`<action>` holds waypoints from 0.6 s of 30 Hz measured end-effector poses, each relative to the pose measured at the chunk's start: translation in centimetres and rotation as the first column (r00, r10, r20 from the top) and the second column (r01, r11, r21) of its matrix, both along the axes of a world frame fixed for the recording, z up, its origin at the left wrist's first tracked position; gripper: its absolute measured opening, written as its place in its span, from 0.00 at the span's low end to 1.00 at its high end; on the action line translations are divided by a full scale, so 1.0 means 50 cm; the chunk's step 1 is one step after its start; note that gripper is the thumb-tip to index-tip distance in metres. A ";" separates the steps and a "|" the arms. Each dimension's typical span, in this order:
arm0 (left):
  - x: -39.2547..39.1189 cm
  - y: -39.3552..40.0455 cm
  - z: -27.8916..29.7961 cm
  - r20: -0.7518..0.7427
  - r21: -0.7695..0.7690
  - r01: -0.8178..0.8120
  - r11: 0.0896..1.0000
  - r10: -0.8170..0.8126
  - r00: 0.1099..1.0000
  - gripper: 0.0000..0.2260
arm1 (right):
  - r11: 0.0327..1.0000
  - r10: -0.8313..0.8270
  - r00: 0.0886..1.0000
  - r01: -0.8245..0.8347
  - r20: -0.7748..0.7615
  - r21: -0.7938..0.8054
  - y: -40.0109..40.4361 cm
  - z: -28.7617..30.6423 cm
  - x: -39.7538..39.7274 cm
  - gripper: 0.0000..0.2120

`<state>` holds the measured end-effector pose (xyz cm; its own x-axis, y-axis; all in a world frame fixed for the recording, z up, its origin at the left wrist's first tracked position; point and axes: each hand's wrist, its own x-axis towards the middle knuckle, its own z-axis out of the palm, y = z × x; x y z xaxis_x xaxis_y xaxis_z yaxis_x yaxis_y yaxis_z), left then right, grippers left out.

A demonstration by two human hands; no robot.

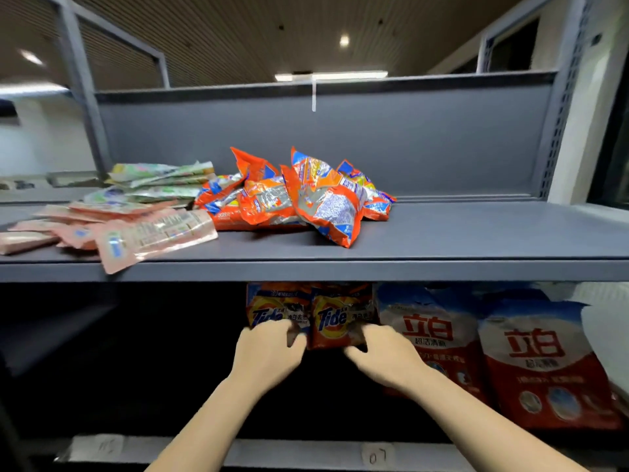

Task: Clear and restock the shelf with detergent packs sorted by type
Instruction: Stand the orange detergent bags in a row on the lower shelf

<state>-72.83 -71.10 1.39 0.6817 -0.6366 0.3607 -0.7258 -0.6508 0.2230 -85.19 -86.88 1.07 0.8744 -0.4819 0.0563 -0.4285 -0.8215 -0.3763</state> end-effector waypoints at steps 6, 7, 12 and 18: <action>-0.034 0.037 0.139 0.223 -0.309 0.060 0.949 0.011 0.975 0.18 | 0.993 0.082 0.908 -0.042 0.410 -0.107 0.068 0.144 -0.032 0.14; -0.034 0.040 0.157 0.258 -0.385 0.090 0.919 0.014 0.966 0.18 | 0.991 0.084 0.858 -0.018 0.507 -0.135 0.074 0.162 -0.028 0.14; 0.053 0.038 0.226 0.212 -0.548 0.054 0.835 0.076 0.974 0.11 | 0.970 0.083 0.653 0.119 0.752 -0.210 0.075 0.239 0.040 0.10; 0.150 0.013 0.259 0.197 -0.370 -0.065 0.927 0.147 0.969 0.14 | 0.908 -0.003 0.817 0.244 0.577 -0.341 0.051 0.263 0.196 0.33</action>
